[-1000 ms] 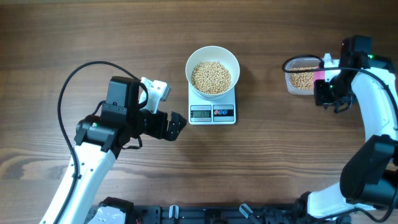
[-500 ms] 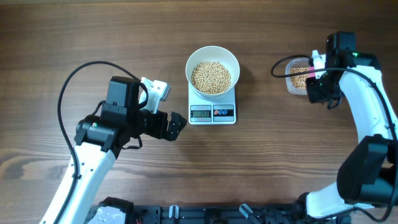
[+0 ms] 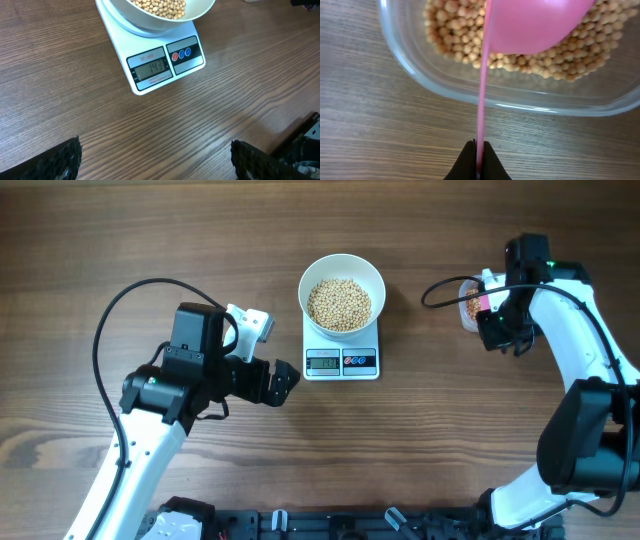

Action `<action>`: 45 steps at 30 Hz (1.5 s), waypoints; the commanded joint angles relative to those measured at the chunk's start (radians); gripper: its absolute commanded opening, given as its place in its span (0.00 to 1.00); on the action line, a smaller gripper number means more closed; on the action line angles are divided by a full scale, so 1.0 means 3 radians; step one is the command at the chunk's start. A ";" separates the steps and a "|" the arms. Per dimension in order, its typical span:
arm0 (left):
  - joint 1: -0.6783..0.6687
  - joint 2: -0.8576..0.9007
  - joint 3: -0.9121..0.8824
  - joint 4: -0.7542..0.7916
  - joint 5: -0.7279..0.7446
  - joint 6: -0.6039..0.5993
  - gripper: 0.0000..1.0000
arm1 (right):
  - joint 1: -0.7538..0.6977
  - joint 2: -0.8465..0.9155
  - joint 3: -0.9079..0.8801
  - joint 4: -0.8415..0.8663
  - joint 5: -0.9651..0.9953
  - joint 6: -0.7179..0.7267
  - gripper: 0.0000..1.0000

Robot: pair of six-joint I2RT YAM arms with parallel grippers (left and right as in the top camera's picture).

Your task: Scoop item into bowl and weigh 150g on scale

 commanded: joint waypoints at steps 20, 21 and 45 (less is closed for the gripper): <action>0.0019 0.0017 -0.0001 0.0006 -0.0008 0.0076 1.00 | 0.0022 -0.0454 0.0163 -0.0271 -0.0155 0.0233 0.04; 0.0019 0.0017 -0.0001 0.0006 -0.0008 0.0076 1.00 | 0.0022 -0.0505 0.0163 -0.0264 -0.0155 0.0235 0.04; 0.0019 0.0017 -0.0001 0.0006 -0.0008 0.0076 1.00 | 0.0022 -0.1110 0.0127 -0.1029 -0.2323 0.1054 0.04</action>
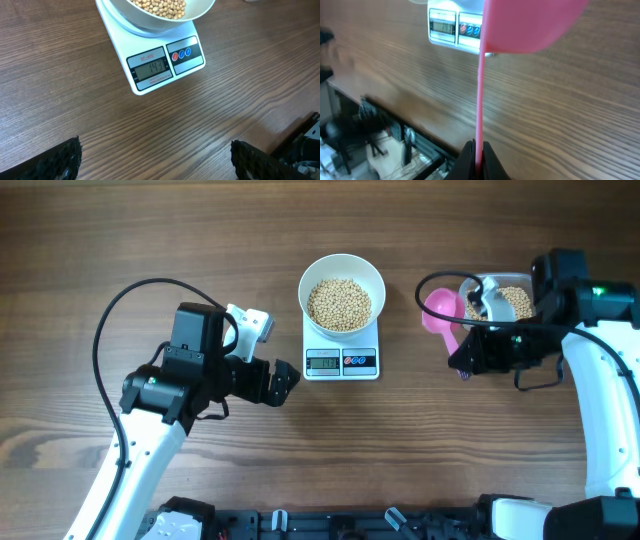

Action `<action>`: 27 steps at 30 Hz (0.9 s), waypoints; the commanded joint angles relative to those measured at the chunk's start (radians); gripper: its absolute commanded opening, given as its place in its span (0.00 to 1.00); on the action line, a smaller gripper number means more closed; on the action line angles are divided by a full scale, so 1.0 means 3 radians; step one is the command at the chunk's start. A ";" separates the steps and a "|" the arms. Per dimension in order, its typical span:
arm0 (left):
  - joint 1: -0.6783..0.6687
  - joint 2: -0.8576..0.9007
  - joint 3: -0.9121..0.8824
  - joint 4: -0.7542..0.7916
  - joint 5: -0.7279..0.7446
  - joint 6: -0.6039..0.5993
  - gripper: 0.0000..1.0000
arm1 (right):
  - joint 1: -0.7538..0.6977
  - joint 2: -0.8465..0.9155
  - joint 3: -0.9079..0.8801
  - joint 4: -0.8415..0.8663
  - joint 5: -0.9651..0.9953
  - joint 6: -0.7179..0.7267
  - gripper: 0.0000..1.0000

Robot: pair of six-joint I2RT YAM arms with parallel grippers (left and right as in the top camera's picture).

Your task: Scoop item into bowl and weigh 150g on scale

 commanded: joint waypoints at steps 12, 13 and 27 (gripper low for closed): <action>0.0019 0.0017 -0.0001 0.0006 -0.0008 0.0075 1.00 | 0.0006 0.0041 -0.0102 -0.0350 0.0323 0.0884 0.04; 0.0019 0.0017 -0.0001 0.0006 -0.0008 0.0076 1.00 | 0.0006 0.0053 -0.0102 -0.0390 0.0604 0.1110 0.04; 0.0019 0.0017 -0.0001 0.0006 -0.0008 0.0076 1.00 | 0.0008 0.0057 -0.0102 -0.0401 0.0945 0.1132 0.04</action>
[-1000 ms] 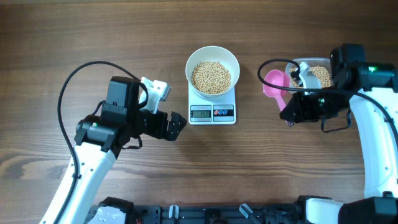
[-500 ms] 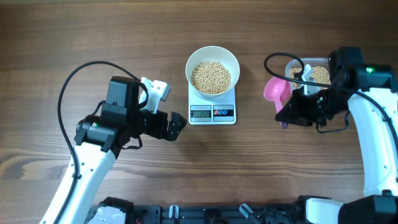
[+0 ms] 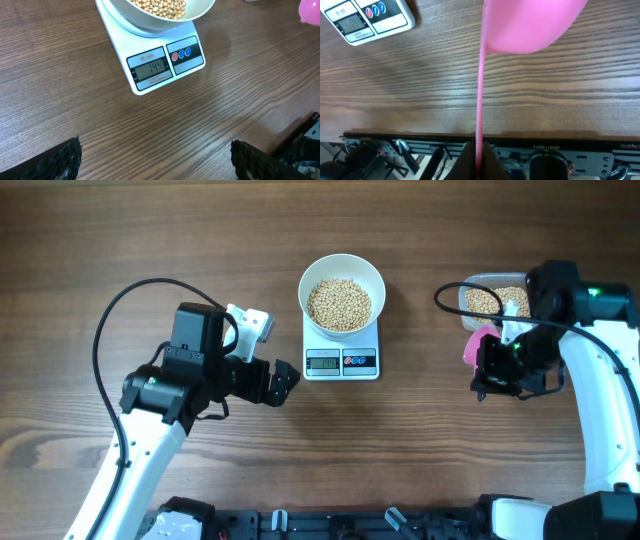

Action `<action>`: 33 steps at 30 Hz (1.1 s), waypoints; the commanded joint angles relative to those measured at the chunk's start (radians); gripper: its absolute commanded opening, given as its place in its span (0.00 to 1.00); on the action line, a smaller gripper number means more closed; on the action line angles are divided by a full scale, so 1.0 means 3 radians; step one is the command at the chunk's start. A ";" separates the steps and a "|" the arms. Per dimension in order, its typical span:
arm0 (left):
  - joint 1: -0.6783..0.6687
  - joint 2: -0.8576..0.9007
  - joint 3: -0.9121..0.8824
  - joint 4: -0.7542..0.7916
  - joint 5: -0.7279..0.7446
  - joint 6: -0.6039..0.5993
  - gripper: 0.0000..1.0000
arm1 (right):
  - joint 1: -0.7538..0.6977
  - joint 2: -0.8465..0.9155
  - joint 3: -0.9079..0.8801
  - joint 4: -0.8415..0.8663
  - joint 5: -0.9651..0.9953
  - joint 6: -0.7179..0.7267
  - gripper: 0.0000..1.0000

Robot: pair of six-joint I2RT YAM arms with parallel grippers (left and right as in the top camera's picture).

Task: Scoop item into bowl and weigh 150g on scale
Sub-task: 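Push the pink scoop into the soybeans in the tub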

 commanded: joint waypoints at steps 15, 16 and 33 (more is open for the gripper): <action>0.0019 0.0017 -0.0001 0.0005 -0.0008 0.0076 1.00 | 0.0005 0.0038 -0.0010 0.0015 0.0065 -0.0116 0.04; 0.0019 0.0017 -0.0001 0.0005 -0.0008 0.0076 1.00 | 0.0005 0.0038 -0.0010 0.0018 0.0066 -0.0126 0.04; 0.0019 0.0017 -0.0001 0.0005 -0.0008 0.0075 1.00 | -0.0020 0.0038 0.0774 0.0514 0.0999 -0.0379 0.04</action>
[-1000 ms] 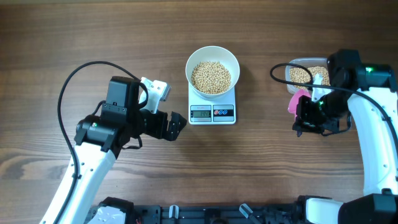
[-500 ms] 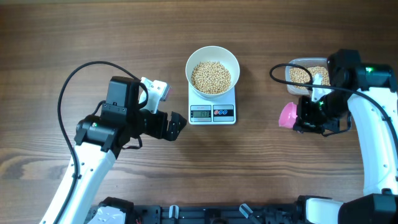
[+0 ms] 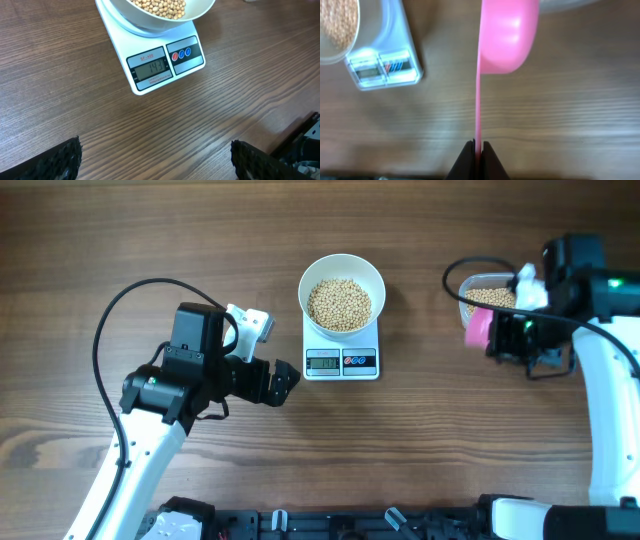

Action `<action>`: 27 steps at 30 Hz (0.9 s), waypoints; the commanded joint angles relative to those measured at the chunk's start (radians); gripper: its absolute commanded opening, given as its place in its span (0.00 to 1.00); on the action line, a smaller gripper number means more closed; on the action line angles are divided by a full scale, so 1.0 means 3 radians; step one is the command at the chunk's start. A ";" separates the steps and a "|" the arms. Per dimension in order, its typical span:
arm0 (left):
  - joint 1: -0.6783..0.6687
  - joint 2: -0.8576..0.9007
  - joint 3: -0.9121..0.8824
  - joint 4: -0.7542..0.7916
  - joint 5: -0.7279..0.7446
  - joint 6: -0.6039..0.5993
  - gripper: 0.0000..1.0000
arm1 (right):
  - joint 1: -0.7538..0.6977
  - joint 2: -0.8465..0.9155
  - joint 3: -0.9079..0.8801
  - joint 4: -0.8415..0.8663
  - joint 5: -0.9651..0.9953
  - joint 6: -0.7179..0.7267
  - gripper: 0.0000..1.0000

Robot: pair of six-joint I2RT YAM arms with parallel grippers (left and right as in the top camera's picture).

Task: Scoop item into bowl and weigh 150g on scale
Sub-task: 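Push the pink scoop into the soybeans in the tub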

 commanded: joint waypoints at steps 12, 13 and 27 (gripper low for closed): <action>0.0019 0.0017 -0.0001 0.0006 -0.0008 0.0076 1.00 | -0.0047 0.0465 -0.0168 0.0843 0.0827 -0.0971 0.04; 0.0019 0.0017 -0.0001 0.0006 -0.0008 0.0076 1.00 | -0.0056 0.0544 -0.0168 0.0852 0.0905 -0.0971 0.04; 0.0019 0.0017 -0.0001 0.0006 -0.0008 0.0075 1.00 | -0.0062 0.1083 -0.0168 0.1141 0.1359 -0.1041 0.04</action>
